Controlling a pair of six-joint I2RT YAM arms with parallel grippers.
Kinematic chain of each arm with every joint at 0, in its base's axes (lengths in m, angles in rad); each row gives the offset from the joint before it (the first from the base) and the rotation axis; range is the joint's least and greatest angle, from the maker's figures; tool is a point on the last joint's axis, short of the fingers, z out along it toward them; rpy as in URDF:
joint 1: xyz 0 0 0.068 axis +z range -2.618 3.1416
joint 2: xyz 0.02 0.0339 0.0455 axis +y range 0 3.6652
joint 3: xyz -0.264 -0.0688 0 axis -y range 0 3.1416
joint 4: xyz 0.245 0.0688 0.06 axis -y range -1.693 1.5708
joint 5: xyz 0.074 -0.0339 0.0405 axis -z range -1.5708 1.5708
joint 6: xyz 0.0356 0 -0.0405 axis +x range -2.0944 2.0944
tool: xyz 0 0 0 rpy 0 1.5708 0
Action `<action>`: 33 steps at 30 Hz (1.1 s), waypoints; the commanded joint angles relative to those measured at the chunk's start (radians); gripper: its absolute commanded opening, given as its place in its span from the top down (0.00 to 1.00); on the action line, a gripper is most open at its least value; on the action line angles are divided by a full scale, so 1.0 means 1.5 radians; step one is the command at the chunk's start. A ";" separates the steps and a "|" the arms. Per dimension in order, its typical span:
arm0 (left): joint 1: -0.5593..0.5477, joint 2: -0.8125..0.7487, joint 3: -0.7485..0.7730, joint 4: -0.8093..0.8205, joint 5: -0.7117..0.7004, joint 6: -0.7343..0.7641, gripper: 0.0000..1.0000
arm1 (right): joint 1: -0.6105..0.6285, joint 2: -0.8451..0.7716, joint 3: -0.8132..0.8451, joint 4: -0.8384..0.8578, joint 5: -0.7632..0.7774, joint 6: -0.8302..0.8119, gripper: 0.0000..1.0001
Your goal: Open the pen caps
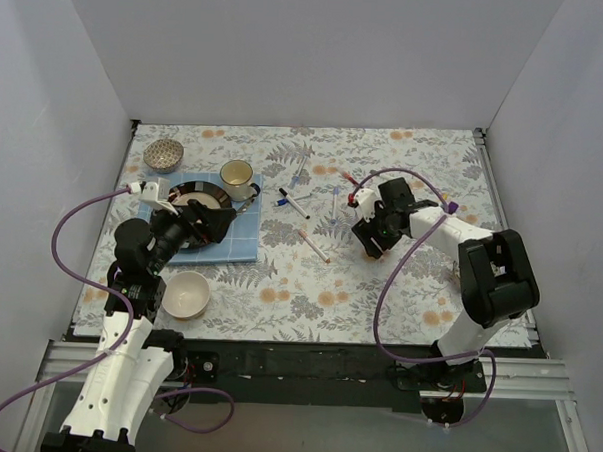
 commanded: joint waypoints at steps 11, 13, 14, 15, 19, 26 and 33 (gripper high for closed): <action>0.002 -0.007 0.011 0.010 0.016 -0.001 0.02 | 0.001 0.067 0.021 -0.011 -0.002 0.021 0.50; 0.002 -0.005 0.011 0.011 0.020 -0.002 0.02 | -0.003 0.072 0.020 -0.016 -0.002 0.021 0.57; 0.002 -0.005 0.011 0.011 0.020 -0.002 0.02 | -0.003 0.073 0.017 -0.017 -0.004 0.021 0.65; 0.002 -0.004 0.010 0.012 0.024 -0.003 0.02 | -0.005 0.075 0.017 -0.019 -0.005 0.021 0.70; 0.002 0.008 0.007 0.023 0.039 -0.033 0.02 | -0.012 0.064 0.016 -0.023 -0.014 0.021 0.89; -0.002 0.068 -0.055 0.171 0.212 -0.279 0.02 | -0.044 -0.020 0.003 -0.020 -0.130 0.025 0.99; -0.201 0.095 -0.094 0.263 0.009 -0.379 0.02 | -0.124 -0.127 -0.029 -0.016 -0.398 0.029 0.99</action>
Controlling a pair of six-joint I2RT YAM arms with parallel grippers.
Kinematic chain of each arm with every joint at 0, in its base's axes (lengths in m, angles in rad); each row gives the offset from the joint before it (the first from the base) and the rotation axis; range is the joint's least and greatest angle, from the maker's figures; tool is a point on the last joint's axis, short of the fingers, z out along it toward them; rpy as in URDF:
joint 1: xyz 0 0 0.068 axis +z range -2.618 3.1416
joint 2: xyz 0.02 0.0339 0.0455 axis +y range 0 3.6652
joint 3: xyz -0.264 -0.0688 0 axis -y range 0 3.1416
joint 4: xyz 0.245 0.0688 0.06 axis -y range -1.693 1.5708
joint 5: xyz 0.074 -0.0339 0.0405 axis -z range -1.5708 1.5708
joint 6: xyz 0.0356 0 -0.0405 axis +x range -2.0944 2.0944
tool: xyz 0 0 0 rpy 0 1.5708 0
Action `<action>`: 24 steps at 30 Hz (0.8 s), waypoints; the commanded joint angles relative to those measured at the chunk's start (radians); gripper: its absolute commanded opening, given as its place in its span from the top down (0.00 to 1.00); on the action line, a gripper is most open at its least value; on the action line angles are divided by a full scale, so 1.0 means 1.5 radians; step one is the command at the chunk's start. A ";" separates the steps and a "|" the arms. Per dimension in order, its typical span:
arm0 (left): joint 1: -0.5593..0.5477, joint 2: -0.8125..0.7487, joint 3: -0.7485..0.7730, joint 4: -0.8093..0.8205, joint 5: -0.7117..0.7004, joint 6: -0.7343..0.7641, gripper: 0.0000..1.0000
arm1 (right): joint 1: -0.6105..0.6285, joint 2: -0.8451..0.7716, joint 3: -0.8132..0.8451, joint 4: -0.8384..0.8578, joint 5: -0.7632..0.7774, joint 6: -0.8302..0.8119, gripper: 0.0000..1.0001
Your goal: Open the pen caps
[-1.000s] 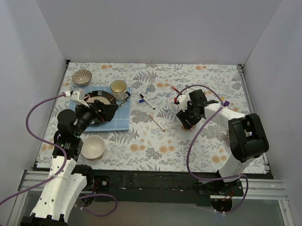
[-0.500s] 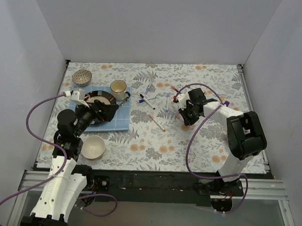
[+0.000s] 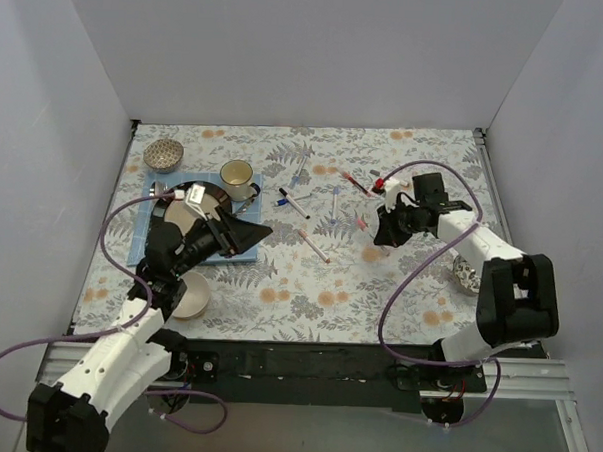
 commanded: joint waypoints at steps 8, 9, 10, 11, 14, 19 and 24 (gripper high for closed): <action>-0.301 0.286 0.064 0.227 -0.311 -0.130 0.03 | -0.046 -0.105 -0.054 0.049 -0.420 0.034 0.99; -0.314 0.311 0.084 0.220 -0.345 -0.125 0.04 | -0.046 -0.105 -0.055 0.051 -0.435 0.035 0.99; -0.334 0.340 0.106 0.218 -0.357 -0.118 0.07 | -0.045 -0.104 -0.057 0.051 -0.448 0.036 0.99; -0.345 0.383 0.136 0.218 -0.366 -0.114 0.08 | -0.046 -0.104 -0.060 0.052 -0.472 0.036 0.99; -0.370 0.438 0.166 0.244 -0.403 -0.104 0.14 | -0.046 -0.100 -0.061 0.053 -0.501 0.037 0.99; -0.387 0.517 0.206 0.277 -0.407 -0.099 0.23 | -0.046 -0.095 -0.060 0.055 -0.524 0.044 0.99; -0.394 0.543 0.227 0.291 -0.392 -0.085 0.38 | -0.046 -0.091 -0.058 0.055 -0.531 0.050 0.99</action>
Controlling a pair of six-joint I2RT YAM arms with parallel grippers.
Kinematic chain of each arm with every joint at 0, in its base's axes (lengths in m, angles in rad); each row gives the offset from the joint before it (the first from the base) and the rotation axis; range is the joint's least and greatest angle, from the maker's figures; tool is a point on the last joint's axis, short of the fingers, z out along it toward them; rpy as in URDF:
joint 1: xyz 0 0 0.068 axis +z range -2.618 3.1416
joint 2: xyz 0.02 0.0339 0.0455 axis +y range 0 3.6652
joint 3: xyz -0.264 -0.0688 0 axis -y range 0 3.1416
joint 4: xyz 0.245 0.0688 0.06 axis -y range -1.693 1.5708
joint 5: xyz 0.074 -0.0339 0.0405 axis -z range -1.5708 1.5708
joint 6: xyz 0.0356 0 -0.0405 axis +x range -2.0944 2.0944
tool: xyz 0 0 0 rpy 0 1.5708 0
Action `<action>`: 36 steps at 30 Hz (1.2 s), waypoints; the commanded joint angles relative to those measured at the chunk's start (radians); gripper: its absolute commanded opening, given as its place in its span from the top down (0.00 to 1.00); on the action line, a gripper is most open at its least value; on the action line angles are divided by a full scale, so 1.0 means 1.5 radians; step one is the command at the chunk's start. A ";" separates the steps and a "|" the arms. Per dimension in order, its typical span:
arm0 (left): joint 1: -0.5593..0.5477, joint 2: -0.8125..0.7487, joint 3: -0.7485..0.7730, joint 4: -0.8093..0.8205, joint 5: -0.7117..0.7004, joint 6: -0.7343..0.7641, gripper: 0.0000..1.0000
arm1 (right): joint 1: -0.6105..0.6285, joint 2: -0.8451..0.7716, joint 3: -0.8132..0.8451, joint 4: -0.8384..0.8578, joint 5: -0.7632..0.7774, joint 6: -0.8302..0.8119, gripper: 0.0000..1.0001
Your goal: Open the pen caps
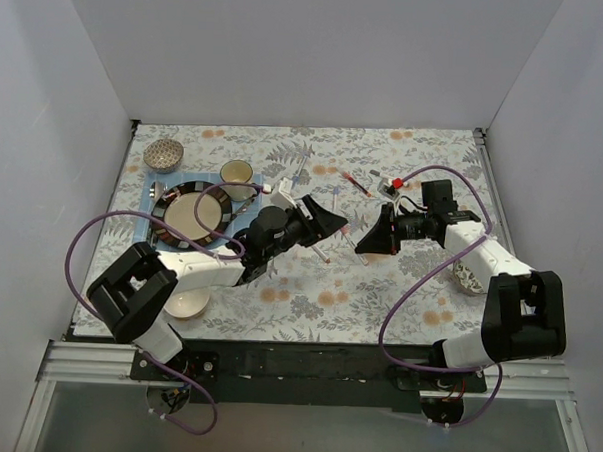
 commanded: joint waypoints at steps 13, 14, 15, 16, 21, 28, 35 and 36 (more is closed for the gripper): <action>-0.029 0.036 0.054 0.058 0.034 0.050 0.58 | -0.003 0.010 0.000 0.024 -0.026 0.019 0.99; -0.030 0.035 0.055 0.058 0.032 0.052 0.61 | -0.003 0.011 -0.001 0.025 -0.026 0.020 0.99; -0.030 0.036 0.056 0.056 0.033 0.053 0.64 | -0.003 0.011 -0.001 0.026 -0.026 0.021 0.99; -0.030 0.036 0.057 0.055 0.033 0.054 0.69 | -0.003 0.012 -0.001 0.027 -0.025 0.021 0.99; -0.030 0.026 0.052 0.065 0.011 0.075 1.00 | -0.002 0.017 -0.001 0.026 -0.026 0.020 0.99; -0.031 0.018 0.041 0.115 0.037 0.098 1.00 | 0.001 0.012 -0.007 0.025 -0.055 0.010 0.27; -0.050 0.058 0.064 0.166 0.084 0.103 1.00 | 0.005 0.017 -0.014 0.047 -0.072 0.035 0.27; -0.052 0.060 0.065 0.164 0.085 0.107 1.00 | 0.006 0.017 -0.014 0.049 -0.076 0.040 0.28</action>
